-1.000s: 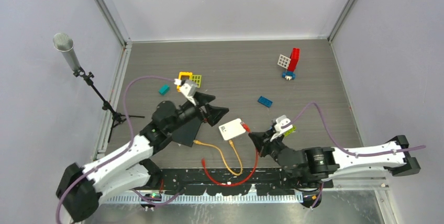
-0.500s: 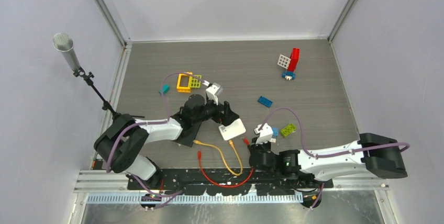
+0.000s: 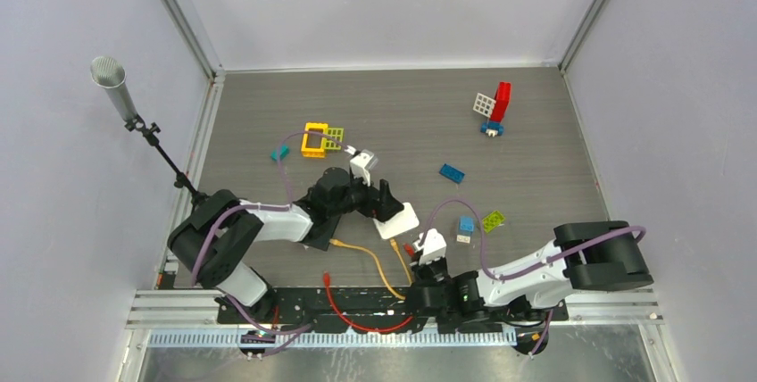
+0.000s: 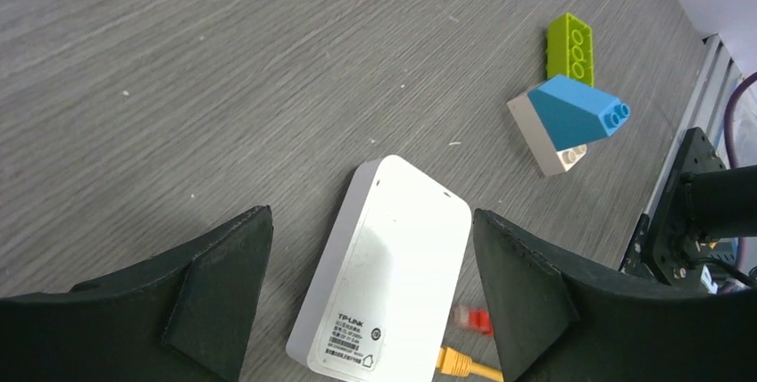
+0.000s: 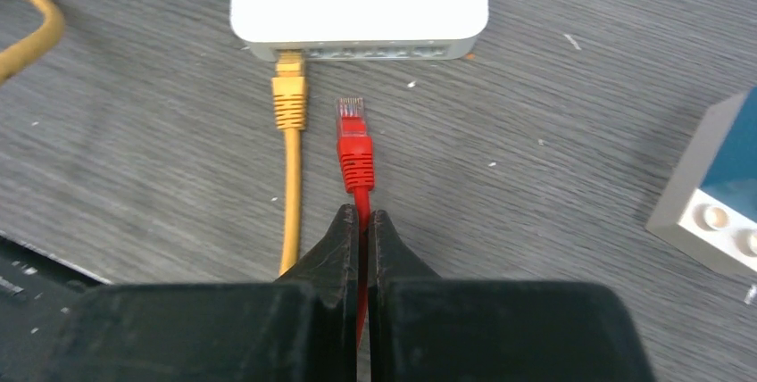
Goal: Insert the plug into the switch port
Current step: Insert the connector into the switch port.
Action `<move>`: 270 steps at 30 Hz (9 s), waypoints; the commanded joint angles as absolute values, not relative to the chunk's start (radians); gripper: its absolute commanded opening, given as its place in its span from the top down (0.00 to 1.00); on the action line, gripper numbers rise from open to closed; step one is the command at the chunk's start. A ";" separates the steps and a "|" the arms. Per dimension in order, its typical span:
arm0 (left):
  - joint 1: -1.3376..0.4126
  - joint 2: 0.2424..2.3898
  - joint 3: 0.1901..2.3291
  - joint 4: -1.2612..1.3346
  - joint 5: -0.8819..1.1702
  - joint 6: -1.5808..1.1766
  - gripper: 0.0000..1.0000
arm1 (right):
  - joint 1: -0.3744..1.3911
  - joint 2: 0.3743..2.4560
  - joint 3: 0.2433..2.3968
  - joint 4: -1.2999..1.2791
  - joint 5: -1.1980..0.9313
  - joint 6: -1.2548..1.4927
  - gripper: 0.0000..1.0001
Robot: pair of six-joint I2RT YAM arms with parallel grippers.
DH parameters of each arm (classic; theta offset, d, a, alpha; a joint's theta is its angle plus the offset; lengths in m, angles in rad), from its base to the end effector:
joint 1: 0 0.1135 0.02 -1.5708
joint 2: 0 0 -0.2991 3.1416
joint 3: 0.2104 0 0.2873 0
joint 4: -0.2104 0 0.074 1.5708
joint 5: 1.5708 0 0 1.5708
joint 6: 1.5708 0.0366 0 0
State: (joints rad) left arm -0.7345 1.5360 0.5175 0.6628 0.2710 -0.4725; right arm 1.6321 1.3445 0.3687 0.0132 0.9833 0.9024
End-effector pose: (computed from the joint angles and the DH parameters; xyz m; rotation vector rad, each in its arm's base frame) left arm 0.2239 -0.2154 0.1667 0.4617 2.0123 -1.0418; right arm 0.0173 0.2154 0.1285 -0.4049 2.0146 0.2825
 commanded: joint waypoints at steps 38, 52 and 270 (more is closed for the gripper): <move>-0.750 1.613 0.432 0.704 0.133 -0.519 0.29 | 1.344 1.606 0.123 1.110 0.977 0.441 0.99; -0.750 1.627 0.472 0.607 0.017 -0.482 0.37 | 1.449 1.536 0.153 0.847 1.070 0.519 1.00; -0.815 1.847 0.503 0.653 0.360 -0.511 0.52 | 1.360 1.890 0.154 1.418 0.814 0.030 1.00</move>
State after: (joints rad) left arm -0.7612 1.7794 0.5308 0.8566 0.1761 -0.5110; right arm 1.4109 1.8828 0.1238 1.4361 0.9600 0.0406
